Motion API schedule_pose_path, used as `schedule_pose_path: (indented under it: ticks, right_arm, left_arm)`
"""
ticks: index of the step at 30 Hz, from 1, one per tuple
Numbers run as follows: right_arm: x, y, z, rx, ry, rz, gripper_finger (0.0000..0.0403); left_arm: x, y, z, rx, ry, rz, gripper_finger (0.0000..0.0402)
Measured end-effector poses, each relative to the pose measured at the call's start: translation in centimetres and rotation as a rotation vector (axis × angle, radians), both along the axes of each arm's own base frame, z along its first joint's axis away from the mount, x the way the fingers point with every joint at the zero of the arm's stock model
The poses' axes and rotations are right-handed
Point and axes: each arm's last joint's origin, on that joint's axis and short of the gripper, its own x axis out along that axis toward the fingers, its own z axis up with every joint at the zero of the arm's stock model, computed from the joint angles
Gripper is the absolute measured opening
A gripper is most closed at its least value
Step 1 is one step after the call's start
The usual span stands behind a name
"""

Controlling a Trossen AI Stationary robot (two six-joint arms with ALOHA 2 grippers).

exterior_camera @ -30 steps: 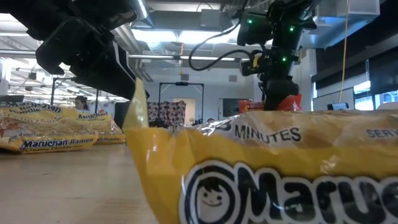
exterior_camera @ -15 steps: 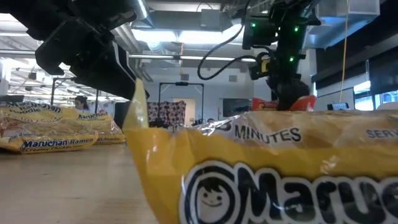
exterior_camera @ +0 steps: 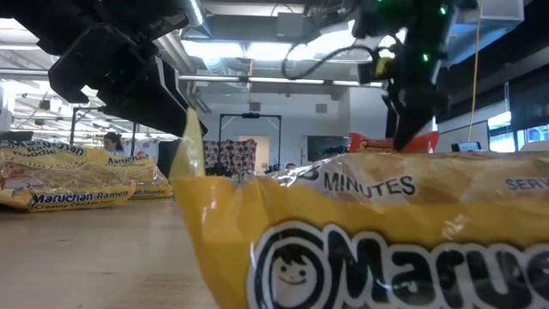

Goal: Sort Maruchan noodles
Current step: Put the yellow noodle pack into the middle white bin

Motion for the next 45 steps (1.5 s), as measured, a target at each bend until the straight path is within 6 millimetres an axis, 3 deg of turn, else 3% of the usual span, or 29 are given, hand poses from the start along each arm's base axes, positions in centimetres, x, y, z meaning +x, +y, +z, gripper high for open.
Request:
schedule_pose_path:
  ticks: [8, 16, 19, 25, 29, 36, 45]
  right_arm:
    - [-1.6, -0.7, -3.7, -0.289, 0.04, -0.039, 0.0276]
    - [-2.1, -0.9, -3.9, -0.416, 0.08, -0.042, 0.0276]
    - [-2.5, 0.2, -3.0, -0.389, 0.055, -0.047, 0.0276]
    - [-2.0, 5.2, 1.6, -0.11, -0.17, -0.056, 0.0276]
    - [-1.5, 9.7, 2.3, 0.184, -0.351, 0.059, 0.0276]
    - [-1.0, 16.2, 0.5, 0.511, -0.562, 0.317, 0.0276]
    - [1.8, 21.2, -4.3, 0.595, -0.561, 0.484, 0.0276]
  left_arm:
    - [0.1, 0.1, 0.0, -0.003, -0.006, 0.004, 0.0209]
    - [0.4, 0.7, 0.0, -0.003, -0.006, 0.028, 0.0209]
    - [0.4, 0.7, 0.0, -0.003, -0.006, 0.027, 0.0209]
    - [0.6, 0.5, 0.2, -0.043, -0.021, -0.002, 0.0209]
    - [0.8, 0.2, 0.4, -0.091, -0.038, -0.036, 0.0209]
    - [1.1, -0.2, 0.8, -0.168, -0.068, -0.099, 0.0209]
    - [1.0, -0.4, 0.8, -0.168, -0.066, -0.105, 0.0209]
